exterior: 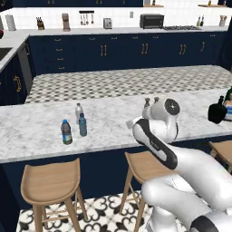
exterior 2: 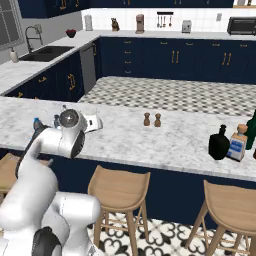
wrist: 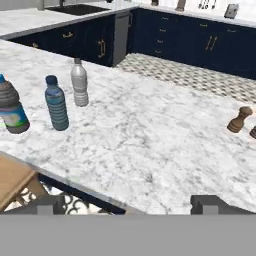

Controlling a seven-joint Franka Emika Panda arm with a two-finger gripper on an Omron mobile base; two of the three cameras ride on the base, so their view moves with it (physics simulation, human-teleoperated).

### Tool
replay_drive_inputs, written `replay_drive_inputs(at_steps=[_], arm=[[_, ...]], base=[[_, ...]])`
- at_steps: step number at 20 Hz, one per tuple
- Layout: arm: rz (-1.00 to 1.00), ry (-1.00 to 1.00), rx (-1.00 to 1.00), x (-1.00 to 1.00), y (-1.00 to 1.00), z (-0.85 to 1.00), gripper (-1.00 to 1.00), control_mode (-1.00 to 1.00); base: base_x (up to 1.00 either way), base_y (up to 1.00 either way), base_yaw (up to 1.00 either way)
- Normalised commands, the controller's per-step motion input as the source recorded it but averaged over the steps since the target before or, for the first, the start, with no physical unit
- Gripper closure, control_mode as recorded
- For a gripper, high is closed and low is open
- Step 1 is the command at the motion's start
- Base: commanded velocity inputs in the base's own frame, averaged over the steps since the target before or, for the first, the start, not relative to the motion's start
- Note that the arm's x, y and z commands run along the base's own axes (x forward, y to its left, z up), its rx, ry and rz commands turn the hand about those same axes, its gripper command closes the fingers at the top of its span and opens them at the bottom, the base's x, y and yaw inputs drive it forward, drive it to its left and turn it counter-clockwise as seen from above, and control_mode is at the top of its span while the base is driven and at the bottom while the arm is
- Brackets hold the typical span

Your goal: Move the plastic bottles in the middle to the plastics group, and the glass bottles in the middle to the glass group.

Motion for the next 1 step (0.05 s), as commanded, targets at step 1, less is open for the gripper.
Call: replay_drive_inputs(at_steps=[1], arm=[[0.08, 0.0, -0.04, -0.85, -0.36, 0.48, -1.0, -1.0]], base=[[0.0, 0.0, 0.0]])
